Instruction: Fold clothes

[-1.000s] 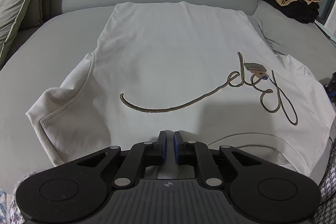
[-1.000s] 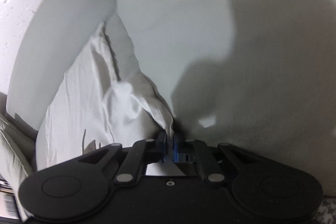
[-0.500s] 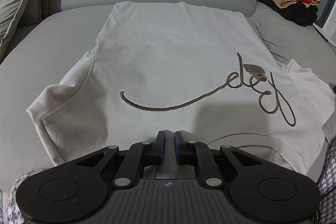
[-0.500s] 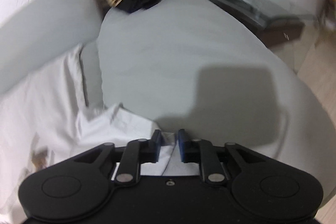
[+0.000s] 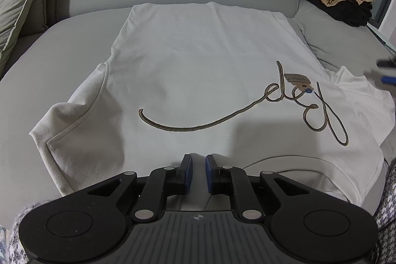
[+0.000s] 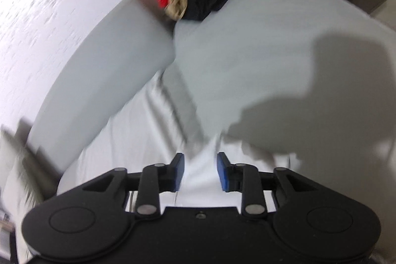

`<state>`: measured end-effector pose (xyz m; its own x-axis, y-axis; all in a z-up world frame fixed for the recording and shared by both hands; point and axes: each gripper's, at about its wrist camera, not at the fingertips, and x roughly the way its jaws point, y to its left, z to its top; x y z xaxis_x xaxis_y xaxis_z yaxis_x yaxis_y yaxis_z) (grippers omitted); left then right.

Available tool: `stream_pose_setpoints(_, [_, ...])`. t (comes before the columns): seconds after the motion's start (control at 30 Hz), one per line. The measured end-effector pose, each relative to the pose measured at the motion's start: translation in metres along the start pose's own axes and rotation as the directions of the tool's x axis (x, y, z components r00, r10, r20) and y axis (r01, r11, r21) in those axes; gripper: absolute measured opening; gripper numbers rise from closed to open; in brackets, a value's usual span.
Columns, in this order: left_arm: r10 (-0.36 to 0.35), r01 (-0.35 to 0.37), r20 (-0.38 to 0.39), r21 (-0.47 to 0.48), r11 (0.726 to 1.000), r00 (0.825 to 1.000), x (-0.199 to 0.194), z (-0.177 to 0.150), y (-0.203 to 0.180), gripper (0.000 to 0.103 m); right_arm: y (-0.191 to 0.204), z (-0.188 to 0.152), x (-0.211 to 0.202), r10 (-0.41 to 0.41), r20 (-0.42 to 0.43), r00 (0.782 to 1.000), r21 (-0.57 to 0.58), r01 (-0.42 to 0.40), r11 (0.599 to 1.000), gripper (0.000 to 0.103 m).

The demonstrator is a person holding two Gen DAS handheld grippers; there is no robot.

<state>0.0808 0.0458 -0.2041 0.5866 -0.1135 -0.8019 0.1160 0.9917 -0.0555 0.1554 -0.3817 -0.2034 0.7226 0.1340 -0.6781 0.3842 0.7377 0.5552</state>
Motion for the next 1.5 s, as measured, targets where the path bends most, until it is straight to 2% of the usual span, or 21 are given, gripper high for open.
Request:
stream_pose_setpoints(0.07, [0.001, -0.001, 0.000, 0.001, 1.000, 1.000, 0.001, 0.000, -0.001, 0.014, 0.001, 0.016, 0.015, -0.020, -0.017, 1.000, 0.018, 0.020, 1.000, 0.035])
stream_pose_setpoints(0.17, [0.002, -0.002, 0.000, -0.002, 1.000, 1.000, 0.002, 0.001, -0.001, 0.014, 0.002, 0.035, 0.042, -0.051, -0.100, 0.994, -0.001, 0.052, 0.999, 0.042])
stream_pose_setpoints(0.37, [-0.006, 0.006, 0.000, -0.011, 1.000, 1.000, 0.002, 0.001, 0.001, 0.014, 0.000, 0.033, 0.079, -0.066, -0.254, 0.965, -0.052, 0.055, 0.997, 0.044])
stream_pose_setpoints(0.47, [-0.009, 0.009, 0.000, -0.014, 1.000, 1.000, 0.003, 0.002, 0.000, 0.014, 0.013, 0.021, 0.092, -0.114, -0.338, 0.934, -0.175, 0.056, 0.983, 0.042])
stream_pose_setpoints(0.5, [-0.009, 0.009, 0.000, -0.012, 1.000, 1.000, 0.003, 0.002, 0.000, 0.014, 0.018, 0.015, 0.095, -0.151, -0.347, 0.926, -0.240, 0.068, 0.968, 0.036])
stream_pose_setpoints(0.53, [-0.009, 0.009, 0.000, -0.011, 1.000, 1.000, 0.003, 0.002, 0.000, 0.014, 0.022, 0.009, 0.096, -0.184, -0.336, 0.924, -0.285, 0.086, 0.955, 0.030])
stream_pose_setpoints(0.57, [-0.009, 0.009, 0.001, -0.011, 1.000, 1.000, 0.003, 0.002, 0.000, 0.014, 0.024, 0.006, 0.095, -0.213, -0.309, 0.927, -0.313, 0.113, 0.943, 0.010])
stream_pose_setpoints(0.6, [-0.010, 0.010, 0.001, -0.011, 1.000, 1.000, 0.003, 0.002, 0.000, 0.014, 0.026, 0.002, 0.094, -0.241, -0.280, 0.929, -0.340, 0.139, 0.930, 0.004])
stream_pose_setpoints(0.7, [-0.011, 0.011, 0.002, -0.013, 1.000, 1.000, 0.002, 0.001, 0.001, 0.014, 0.020, 0.002, 0.074, -0.197, -0.154, 0.968, -0.300, 0.144, 0.943, 0.003])
stream_pose_setpoints(0.77, [-0.010, 0.010, 0.003, -0.011, 1.000, 1.000, 0.003, 0.001, 0.001, 0.014, 0.021, 0.000, 0.049, -0.199, 0.032, 0.979, -0.301, 0.199, 0.933, 0.002])
stream_pose_setpoints(0.83, [-0.007, 0.007, 0.003, -0.006, 1.000, 1.000, 0.003, 0.002, 0.000, 0.014, 0.022, -0.002, 0.037, -0.278, 0.142, 0.950, -0.311, 0.309, 0.899, 0.002])
stream_pose_setpoints(0.9, [-0.005, 0.005, 0.005, -0.004, 1.000, 1.000, 0.003, 0.001, -0.001, 0.014, 0.019, 0.000, 0.033, -0.347, 0.172, 0.922, -0.292, 0.384, 0.876, 0.002])
stream_pose_setpoints(1.0, [-0.004, 0.005, 0.007, -0.008, 1.000, 1.000, 0.003, 0.002, -0.001, 0.014, 0.009, 0.008, 0.027, -0.342, 0.139, 0.929, -0.227, 0.366, 0.903, 0.007])
stream_pose_setpoints(1.03, [-0.003, 0.003, 0.009, -0.008, 1.000, 1.000, 0.002, 0.002, -0.002, 0.015, 0.009, 0.010, 0.026, -0.312, 0.117, 0.943, -0.210, 0.331, 0.920, 0.009])
stream_pose_setpoints(1.1, [-0.001, 0.001, 0.014, -0.007, 1.000, 1.000, 0.001, 0.004, -0.003, 0.015, 0.011, 0.013, 0.026, -0.199, 0.053, 0.979, -0.179, 0.205, 0.962, 0.026])
stream_pose_setpoints(1.17, [-0.004, 0.004, 0.042, -0.002, 1.000, 0.999, -0.002, 0.009, -0.004, 0.015, 0.021, 0.018, 0.034, -0.082, -0.019, 0.996, -0.151, 0.078, 0.985, 0.027])
stream_pose_setpoints(1.23, [0.000, 0.000, 0.084, 0.000, 1.000, 0.996, -0.003, 0.019, -0.004, 0.016, 0.035, 0.023, 0.045, 0.016, -0.093, 0.996, -0.120, -0.027, 0.992, 0.027])
stream_pose_setpoints(1.3, [0.013, -0.015, 0.099, 0.013, 1.000, 0.995, 0.002, 0.027, -0.004, 0.017, 0.047, 0.023, 0.070, 0.010, -0.171, 0.985, -0.108, -0.028, 0.994, 0.027])
stream_pose_setpoints(1.37, [0.030, -0.033, 0.081, 0.026, 0.999, 0.996, 0.013, 0.031, -0.001, 0.018, 0.054, 0.022, 0.101, -0.053, -0.213, 0.976, -0.145, 0.023, 0.989, 0.027])
stream_pose_setpoints(1.43, [0.021, -0.019, 0.050, -0.020, 1.000, 0.999, 0.023, 0.030, 0.008, 0.018, 0.053, 0.018, 0.125, -0.110, -0.234, 0.966, -0.173, 0.070, 0.982, 0.027])
stream_pose_setpoints(1.5, [-0.005, 0.008, 0.047, -0.062, 0.998, 0.999, 0.025, 0.031, 0.014, 0.018, 0.048, 0.014, 0.141, -0.112, -0.262, 0.958, -0.169, 0.069, 0.983, 0.027])
